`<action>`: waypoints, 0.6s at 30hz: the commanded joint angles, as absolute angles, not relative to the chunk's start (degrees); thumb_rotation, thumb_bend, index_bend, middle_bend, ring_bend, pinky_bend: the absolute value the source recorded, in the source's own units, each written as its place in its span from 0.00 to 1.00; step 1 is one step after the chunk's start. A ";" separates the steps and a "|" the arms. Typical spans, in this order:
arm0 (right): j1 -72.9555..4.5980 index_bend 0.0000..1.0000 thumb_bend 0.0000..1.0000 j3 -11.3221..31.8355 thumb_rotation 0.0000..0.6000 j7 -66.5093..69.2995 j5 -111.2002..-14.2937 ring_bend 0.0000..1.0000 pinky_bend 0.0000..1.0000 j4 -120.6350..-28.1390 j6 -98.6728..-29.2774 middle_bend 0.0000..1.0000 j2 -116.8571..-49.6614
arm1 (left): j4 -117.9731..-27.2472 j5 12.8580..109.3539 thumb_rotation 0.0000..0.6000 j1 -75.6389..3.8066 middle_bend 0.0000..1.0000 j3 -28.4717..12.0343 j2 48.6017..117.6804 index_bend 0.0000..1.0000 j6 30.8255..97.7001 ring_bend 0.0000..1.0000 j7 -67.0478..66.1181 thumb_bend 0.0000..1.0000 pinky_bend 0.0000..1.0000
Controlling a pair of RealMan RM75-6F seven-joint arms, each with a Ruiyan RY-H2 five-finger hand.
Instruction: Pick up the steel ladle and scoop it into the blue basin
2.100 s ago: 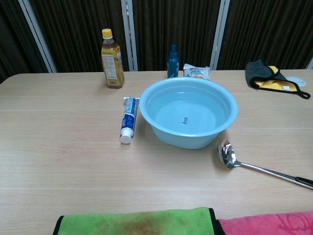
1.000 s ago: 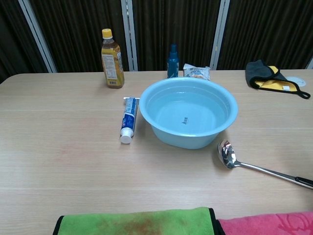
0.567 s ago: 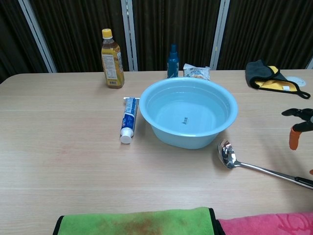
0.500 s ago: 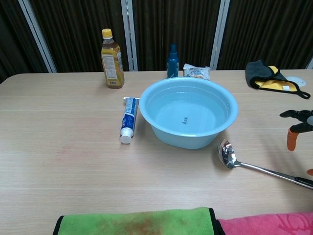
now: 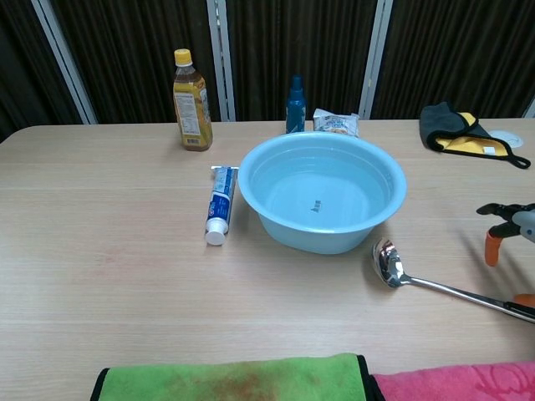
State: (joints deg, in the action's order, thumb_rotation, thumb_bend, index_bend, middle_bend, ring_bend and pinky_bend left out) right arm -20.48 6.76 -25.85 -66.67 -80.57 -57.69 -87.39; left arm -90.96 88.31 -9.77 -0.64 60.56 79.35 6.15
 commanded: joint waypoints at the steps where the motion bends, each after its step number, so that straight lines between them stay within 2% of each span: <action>1: -20.51 0.42 0.18 6.35 1.00 -25.64 -66.54 0.00 0.00 -80.19 -57.86 0.00 -87.89 | -90.90 88.22 1.00 -9.97 0.00 -0.60 60.53 0.01 78.93 0.00 6.33 0.36 0.00; 18: -20.83 0.42 0.18 5.43 1.00 -34.52 -61.25 0.00 0.00 -84.81 -60.80 0.00 -89.30 | -90.36 88.44 1.00 -10.24 0.00 -0.59 59.30 0.01 78.81 0.00 10.24 0.35 0.00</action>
State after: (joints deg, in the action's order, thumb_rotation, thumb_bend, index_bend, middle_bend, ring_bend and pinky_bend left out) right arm -20.54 5.44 -33.03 -62.35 -84.02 -60.48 -89.06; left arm -90.43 88.42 -10.24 -0.59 59.38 78.79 10.10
